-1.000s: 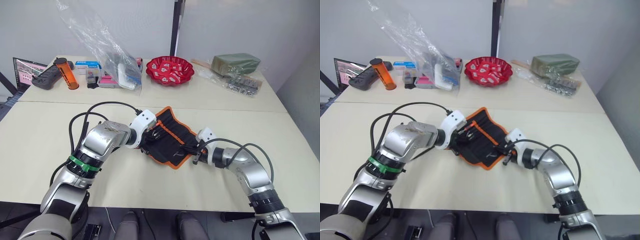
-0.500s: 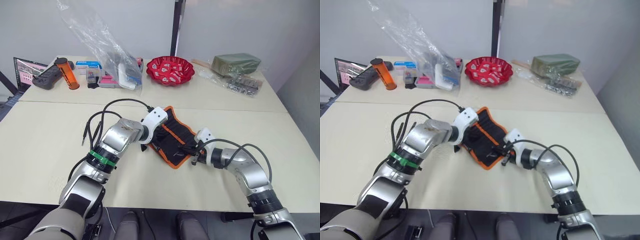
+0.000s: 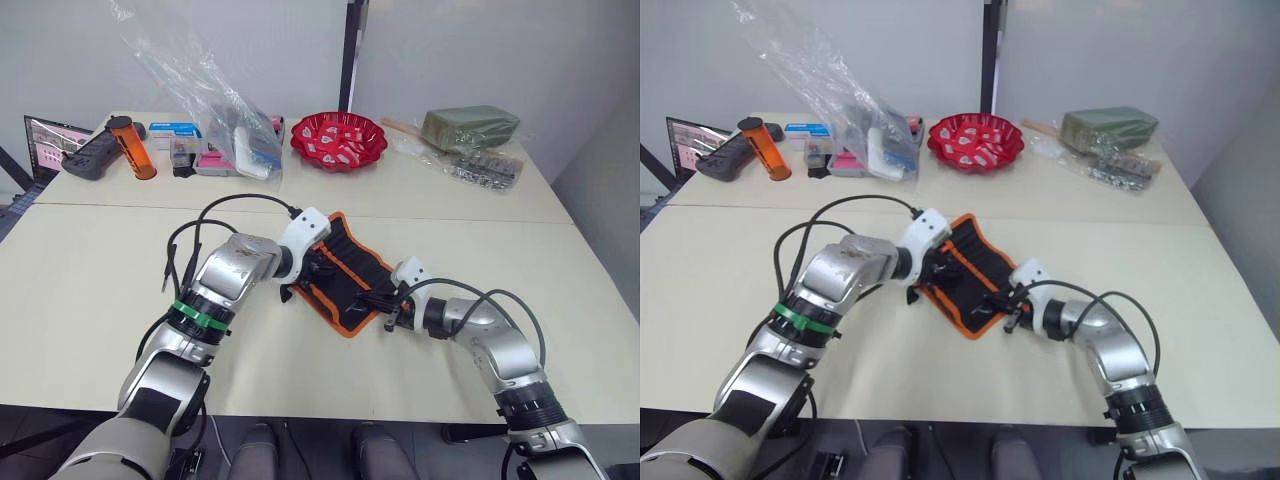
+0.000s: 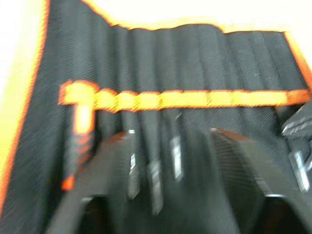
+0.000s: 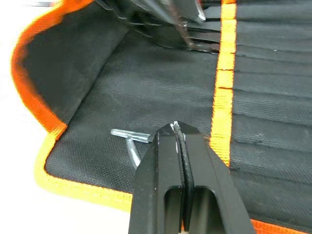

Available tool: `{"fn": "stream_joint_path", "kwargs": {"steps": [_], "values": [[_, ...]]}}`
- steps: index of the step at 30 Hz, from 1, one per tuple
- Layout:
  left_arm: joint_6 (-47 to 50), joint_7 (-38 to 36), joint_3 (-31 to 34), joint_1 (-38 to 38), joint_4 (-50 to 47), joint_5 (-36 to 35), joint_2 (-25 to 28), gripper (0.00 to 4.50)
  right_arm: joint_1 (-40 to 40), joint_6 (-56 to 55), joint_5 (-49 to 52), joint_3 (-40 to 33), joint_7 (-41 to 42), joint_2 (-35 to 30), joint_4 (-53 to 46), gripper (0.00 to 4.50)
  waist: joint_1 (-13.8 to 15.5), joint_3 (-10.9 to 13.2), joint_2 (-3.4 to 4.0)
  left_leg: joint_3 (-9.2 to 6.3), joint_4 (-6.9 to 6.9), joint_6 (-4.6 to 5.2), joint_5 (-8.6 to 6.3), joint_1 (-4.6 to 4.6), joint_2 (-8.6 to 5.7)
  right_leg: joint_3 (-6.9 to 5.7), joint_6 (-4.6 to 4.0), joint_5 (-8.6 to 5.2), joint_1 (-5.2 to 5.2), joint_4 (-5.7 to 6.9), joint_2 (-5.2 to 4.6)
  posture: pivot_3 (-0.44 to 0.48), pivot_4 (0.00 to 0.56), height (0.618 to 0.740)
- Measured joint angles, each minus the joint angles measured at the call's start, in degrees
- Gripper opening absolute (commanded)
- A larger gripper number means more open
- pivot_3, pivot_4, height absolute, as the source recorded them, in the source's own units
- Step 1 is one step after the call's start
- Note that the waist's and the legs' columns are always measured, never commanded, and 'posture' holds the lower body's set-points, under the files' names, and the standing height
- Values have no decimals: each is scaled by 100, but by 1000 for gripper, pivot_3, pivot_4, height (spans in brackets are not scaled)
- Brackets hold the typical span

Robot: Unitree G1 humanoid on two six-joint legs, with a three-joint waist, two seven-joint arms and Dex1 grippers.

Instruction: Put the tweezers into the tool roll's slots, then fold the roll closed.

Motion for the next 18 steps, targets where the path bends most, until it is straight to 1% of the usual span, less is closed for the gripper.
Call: {"fn": "stream_joint_path", "kwargs": {"steps": [1, 2, 7, 10, 15, 18], "values": [[85, -5, 41, 57, -122, -23, 31, 4293, 0, 23, 32, -33, 0, 1, 7, 0, 5, 0, 0, 0, 2, 0, 0, -2, 0, 0, 0, 0, -1, -1, 0, 0, 150, 740], [175, -3, 65, 98, -240, -60, 58, 4490, -2, 42, 69, -62, 0, 1, 15, 0, 7, 0, 0, 0, 2, 0, 0, -3, 0, 0, 0, 0, -1, -1, 0, 0, 150, 740], [434, 68, 168, 527, -707, -181, 157, 4490, -166, 10, 119, -151, -17, 18, 232, 0, 11, 0, 0, 0, 1, 0, 0, -2, 0, 0, 0, 0, -2, -1, -1, 0, 150, 740], [471, 139, 278, 648, -863, -209, 159, 4490, -200, -71, 100, -151, -25, 68, 361, 0, 11, 0, 0, -1, 0, 0, 0, -3, 0, -1, 0, 1, -3, -1, 0, 0, 150, 740], [559, 175, 590, 867, -1228, -405, 307, 4490, -219, -71, 161, -180, -55, 150, 366, 0, 5, 0, 1, -2, -1, 0, 0, -3, 0, -1, 0, 1, -4, -1, 0, 0, 150, 740], [535, 169, 797, 1158, -1533, -500, 414, 4490, -278, -71, 185, -256, -65, 150, 378, 0, -2, 0, 1, -1, -2, 0, 0, -3, 0, 0, -1, 1, -3, -3, -1, 0, 150, 740]]}}
